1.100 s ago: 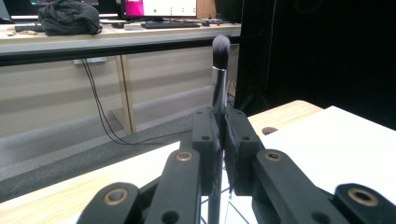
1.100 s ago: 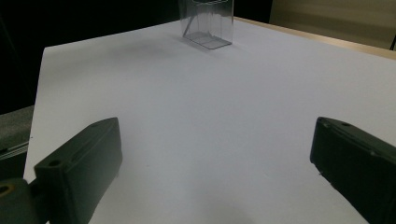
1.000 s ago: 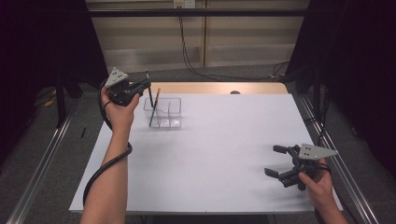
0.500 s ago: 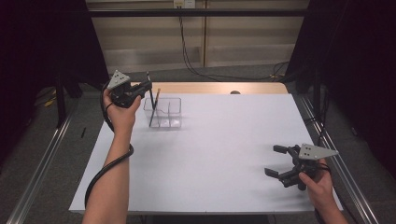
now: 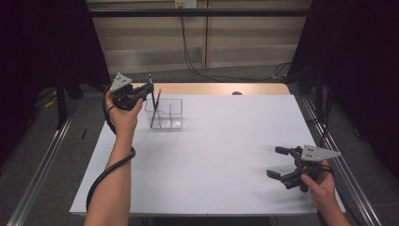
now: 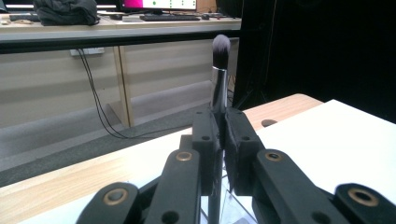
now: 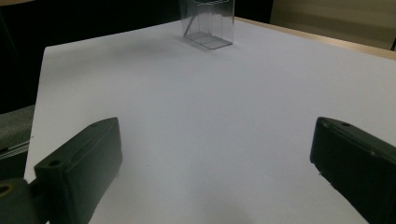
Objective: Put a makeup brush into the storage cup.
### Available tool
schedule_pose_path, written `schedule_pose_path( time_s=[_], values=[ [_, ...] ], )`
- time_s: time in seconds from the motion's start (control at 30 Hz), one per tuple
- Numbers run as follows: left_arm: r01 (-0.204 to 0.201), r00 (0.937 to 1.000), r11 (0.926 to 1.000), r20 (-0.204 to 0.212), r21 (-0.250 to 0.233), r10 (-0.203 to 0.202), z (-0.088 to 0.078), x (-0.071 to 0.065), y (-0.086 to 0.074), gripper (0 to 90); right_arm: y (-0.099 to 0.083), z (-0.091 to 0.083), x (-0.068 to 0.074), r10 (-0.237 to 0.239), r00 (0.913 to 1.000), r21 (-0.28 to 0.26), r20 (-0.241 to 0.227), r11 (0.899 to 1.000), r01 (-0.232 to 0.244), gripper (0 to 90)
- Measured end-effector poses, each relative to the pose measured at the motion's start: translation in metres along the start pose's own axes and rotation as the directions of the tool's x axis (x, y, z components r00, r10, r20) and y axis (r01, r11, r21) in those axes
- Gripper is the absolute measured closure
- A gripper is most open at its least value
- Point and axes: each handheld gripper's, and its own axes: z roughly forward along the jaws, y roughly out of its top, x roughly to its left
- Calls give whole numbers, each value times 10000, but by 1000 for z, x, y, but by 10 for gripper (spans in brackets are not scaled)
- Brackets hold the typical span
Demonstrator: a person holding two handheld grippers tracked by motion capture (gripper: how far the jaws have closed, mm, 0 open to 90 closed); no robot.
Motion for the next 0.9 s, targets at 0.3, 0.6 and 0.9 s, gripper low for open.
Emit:
schedule_pose_path(
  time_s=[0.3, 0.6, 0.9],
  values=[
    [98, 10000, 10000, 15, 12, -98, 0, 0, -6, 836, 0, 0, 0, 15, 10000, 36, 23, 10000, -15, 20],
    [41, 10000, 10000, 35, 47, -41, 0, 0, -8, 835, 0, 1, 0, -20, 10000, 1, 10, 10000, 20, 20],
    [165, 9997, 9998, 159, 74, -166, 0, 0, -11, 828, 0, 0, 0, -34, 10000, 11, 4, 10000, 34, 20]
  ],
)
